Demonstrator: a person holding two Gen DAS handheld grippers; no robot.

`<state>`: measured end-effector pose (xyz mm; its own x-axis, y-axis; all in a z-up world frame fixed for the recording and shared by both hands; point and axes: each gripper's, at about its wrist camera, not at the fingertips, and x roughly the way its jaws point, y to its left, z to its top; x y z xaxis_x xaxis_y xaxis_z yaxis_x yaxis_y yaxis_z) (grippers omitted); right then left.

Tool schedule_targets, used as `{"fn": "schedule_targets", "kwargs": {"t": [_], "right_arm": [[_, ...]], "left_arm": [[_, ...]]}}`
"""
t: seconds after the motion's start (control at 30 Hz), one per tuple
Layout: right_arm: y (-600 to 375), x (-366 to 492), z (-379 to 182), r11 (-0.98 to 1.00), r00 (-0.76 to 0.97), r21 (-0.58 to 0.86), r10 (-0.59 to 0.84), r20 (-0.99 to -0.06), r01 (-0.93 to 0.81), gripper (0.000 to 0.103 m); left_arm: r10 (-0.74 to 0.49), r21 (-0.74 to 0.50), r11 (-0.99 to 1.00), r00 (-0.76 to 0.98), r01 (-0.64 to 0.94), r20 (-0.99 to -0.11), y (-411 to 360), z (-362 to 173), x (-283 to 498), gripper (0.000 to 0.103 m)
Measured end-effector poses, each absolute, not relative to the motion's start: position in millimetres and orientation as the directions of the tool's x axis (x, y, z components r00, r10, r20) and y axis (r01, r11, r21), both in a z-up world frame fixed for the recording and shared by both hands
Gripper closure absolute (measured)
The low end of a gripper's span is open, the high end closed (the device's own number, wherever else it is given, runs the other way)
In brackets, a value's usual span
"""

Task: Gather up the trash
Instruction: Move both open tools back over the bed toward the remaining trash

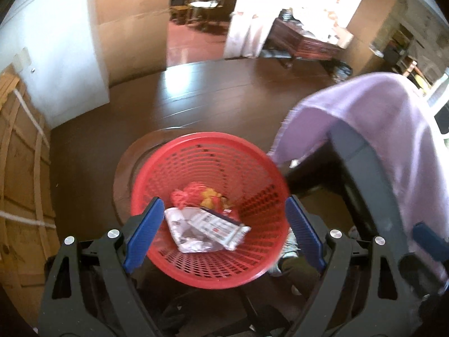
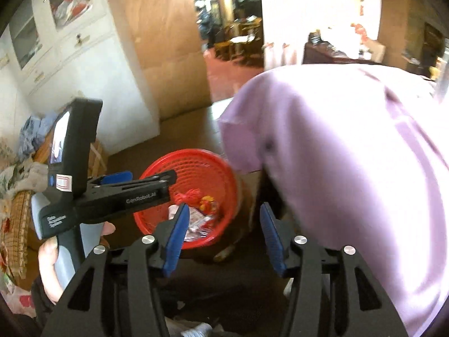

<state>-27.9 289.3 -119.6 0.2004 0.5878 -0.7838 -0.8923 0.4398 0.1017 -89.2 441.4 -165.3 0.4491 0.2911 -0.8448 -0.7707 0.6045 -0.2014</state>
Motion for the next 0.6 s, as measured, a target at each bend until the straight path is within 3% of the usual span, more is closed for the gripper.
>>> {"fn": "schedule_targets", "kwargs": {"t": [0.4,0.6], "right_arm": [[155,-19,-68,0.627,0.434,0.067,0.607,-0.665,-0.776,0.034],[81,-12,-54,0.728,0.55,0.064,0.57,-0.611,-0.683,0.03]], "left_arm": [[0.257,-0.16,0.803,0.575,-0.574,-0.777,345,-122,-50,0.018],[0.167,-0.152,0.895,0.63,-0.42,-0.758,281,-107,-31,0.018]]}}
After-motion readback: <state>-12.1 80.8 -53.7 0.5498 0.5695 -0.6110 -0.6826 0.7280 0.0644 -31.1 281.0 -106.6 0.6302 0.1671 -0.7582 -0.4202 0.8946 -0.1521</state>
